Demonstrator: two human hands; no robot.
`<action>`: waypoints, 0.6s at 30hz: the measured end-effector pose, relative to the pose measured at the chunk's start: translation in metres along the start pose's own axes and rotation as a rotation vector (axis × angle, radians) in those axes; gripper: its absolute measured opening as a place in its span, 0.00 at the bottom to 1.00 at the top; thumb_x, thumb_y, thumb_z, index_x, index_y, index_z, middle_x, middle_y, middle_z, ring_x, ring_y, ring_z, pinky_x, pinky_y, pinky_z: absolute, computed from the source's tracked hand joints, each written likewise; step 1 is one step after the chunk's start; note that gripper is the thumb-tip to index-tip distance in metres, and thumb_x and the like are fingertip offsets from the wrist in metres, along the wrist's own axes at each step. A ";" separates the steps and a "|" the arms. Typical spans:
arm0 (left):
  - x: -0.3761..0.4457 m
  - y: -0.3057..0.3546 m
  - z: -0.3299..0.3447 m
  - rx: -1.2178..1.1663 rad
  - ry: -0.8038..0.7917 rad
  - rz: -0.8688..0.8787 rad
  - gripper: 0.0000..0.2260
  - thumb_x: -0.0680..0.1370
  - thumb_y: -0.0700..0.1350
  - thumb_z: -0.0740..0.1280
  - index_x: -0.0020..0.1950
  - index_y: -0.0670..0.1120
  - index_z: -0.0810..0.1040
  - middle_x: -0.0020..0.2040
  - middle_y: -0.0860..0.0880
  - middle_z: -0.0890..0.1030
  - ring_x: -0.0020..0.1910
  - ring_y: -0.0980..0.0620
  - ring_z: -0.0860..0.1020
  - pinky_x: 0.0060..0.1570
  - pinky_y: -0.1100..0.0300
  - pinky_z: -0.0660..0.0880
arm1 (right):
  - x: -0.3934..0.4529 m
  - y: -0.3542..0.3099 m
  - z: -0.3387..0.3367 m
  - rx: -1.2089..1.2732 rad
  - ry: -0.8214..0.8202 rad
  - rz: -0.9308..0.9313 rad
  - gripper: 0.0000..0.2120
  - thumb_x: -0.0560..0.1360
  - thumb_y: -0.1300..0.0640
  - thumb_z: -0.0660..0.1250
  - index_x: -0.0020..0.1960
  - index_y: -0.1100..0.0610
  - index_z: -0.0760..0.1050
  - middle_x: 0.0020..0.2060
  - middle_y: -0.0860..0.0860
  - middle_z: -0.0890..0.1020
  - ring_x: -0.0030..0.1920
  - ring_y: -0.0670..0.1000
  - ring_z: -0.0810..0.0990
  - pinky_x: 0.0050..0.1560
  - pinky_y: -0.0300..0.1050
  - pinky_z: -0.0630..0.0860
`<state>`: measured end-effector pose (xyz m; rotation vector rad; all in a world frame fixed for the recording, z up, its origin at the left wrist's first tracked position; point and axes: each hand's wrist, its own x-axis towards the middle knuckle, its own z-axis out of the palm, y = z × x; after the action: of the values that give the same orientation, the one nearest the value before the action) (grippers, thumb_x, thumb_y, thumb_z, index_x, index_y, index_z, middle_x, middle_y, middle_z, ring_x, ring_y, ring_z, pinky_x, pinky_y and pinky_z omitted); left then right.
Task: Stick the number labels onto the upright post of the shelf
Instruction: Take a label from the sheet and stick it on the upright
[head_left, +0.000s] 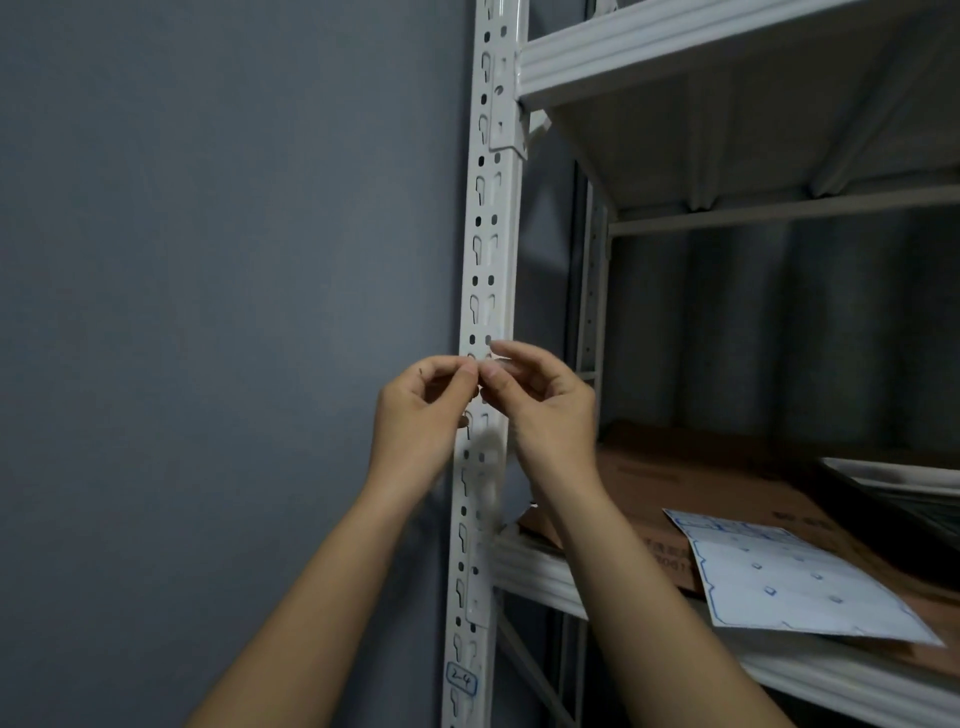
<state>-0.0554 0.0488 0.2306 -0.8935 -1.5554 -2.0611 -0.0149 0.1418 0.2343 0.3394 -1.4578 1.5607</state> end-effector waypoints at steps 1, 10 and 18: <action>-0.002 0.002 -0.001 -0.008 -0.015 -0.010 0.03 0.77 0.43 0.67 0.46 0.47 0.81 0.42 0.52 0.84 0.44 0.58 0.82 0.36 0.68 0.76 | 0.000 -0.002 -0.002 -0.020 -0.012 -0.002 0.06 0.73 0.67 0.71 0.48 0.59 0.82 0.43 0.56 0.85 0.45 0.52 0.84 0.52 0.46 0.81; -0.012 0.017 -0.001 -0.040 -0.080 -0.062 0.04 0.76 0.44 0.68 0.47 0.47 0.82 0.43 0.51 0.85 0.46 0.55 0.82 0.43 0.61 0.78 | -0.008 -0.011 -0.011 -0.346 -0.008 -0.230 0.08 0.75 0.62 0.69 0.43 0.50 0.80 0.40 0.45 0.83 0.44 0.45 0.82 0.48 0.46 0.81; -0.013 0.027 0.001 -0.068 -0.125 -0.181 0.05 0.77 0.42 0.67 0.43 0.47 0.82 0.35 0.55 0.82 0.38 0.60 0.79 0.38 0.66 0.76 | -0.007 -0.010 -0.023 -0.665 -0.056 -0.596 0.07 0.74 0.68 0.67 0.48 0.61 0.82 0.41 0.51 0.82 0.43 0.43 0.78 0.45 0.29 0.73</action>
<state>-0.0275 0.0409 0.2405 -0.9538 -1.6962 -2.2335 0.0051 0.1576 0.2290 0.3710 -1.6305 0.5569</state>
